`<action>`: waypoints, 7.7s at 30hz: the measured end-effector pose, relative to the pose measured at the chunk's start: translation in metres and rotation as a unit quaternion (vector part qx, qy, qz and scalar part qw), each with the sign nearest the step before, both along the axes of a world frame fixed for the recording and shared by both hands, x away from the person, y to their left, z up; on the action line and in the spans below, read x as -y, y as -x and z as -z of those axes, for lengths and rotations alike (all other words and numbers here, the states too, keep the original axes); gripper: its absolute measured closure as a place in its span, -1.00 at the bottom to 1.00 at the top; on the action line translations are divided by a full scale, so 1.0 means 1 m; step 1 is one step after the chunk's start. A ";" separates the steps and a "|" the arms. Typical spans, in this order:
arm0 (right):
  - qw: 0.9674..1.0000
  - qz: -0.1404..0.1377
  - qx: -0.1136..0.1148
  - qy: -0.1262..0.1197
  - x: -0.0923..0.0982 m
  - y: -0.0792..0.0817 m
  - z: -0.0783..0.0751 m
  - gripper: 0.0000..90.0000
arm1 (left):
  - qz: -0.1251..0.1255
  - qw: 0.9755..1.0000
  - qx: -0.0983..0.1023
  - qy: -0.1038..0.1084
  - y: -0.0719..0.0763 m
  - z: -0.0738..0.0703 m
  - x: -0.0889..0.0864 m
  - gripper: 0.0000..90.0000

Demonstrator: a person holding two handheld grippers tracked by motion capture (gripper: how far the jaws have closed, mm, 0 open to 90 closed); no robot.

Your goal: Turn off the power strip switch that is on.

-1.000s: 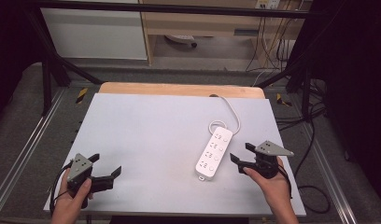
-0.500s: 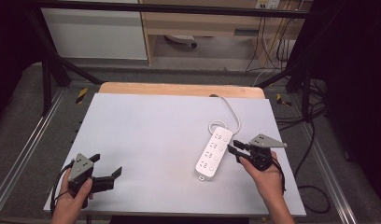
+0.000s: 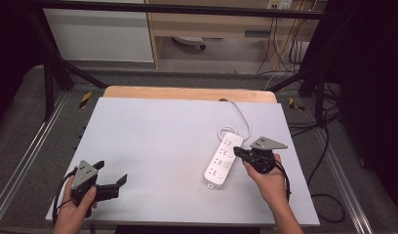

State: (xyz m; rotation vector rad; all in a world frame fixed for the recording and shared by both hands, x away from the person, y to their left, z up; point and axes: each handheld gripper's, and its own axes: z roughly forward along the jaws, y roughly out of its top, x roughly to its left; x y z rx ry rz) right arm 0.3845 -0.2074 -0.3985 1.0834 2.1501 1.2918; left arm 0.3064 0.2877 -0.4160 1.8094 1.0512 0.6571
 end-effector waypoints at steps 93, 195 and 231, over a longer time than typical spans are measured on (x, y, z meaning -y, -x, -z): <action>0.997 0.022 -0.033 0.069 -0.019 -0.023 0.033 1.00 | 0.003 1.000 -0.008 -0.008 0.000 0.002 0.001 -0.88; 0.998 0.025 -0.032 0.051 -0.019 -0.020 0.037 1.00 | 0.000 1.000 -0.009 -0.009 0.000 0.002 0.000 -0.88; 0.999 0.027 -0.041 0.022 -0.013 -0.022 0.034 1.00 | -0.003 1.000 -0.014 -0.011 -0.002 0.004 -0.001 -0.88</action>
